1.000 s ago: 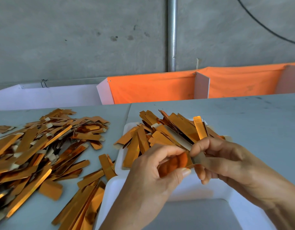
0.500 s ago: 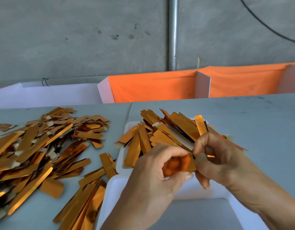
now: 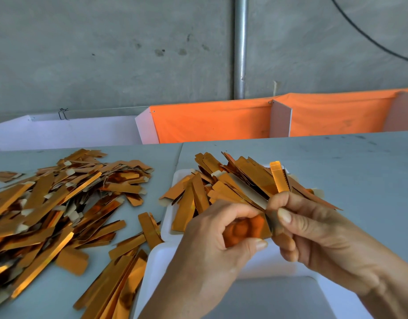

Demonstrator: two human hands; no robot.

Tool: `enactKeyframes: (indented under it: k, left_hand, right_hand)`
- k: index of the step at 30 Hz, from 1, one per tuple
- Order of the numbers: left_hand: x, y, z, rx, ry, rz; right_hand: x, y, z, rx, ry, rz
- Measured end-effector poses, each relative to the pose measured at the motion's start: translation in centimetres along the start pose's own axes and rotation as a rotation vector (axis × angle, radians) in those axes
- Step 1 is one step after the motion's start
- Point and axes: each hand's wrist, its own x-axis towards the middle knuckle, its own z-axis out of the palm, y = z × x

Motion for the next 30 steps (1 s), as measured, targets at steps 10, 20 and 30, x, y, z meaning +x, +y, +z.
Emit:
enactKeyframes:
  k: [10, 20, 30]
  left_hand:
    - [0.1, 0.0, -0.1, 0.030, 0.013, 0.014]
    - [0.1, -0.1, -0.2, 0.056, 0.010, 0.016]
    - [0.0, 0.1, 0.0, 0.214, 0.019, 0.061]
  right_hand:
    - [0.1, 0.2, 0.4, -0.049, 0.009, 0.015]
    - [0.1, 0.1, 1.0, -0.165, 0.083, 0.008]
    - [0.3, 0.7, 1.1, -0.345, 0.170, -0.063]
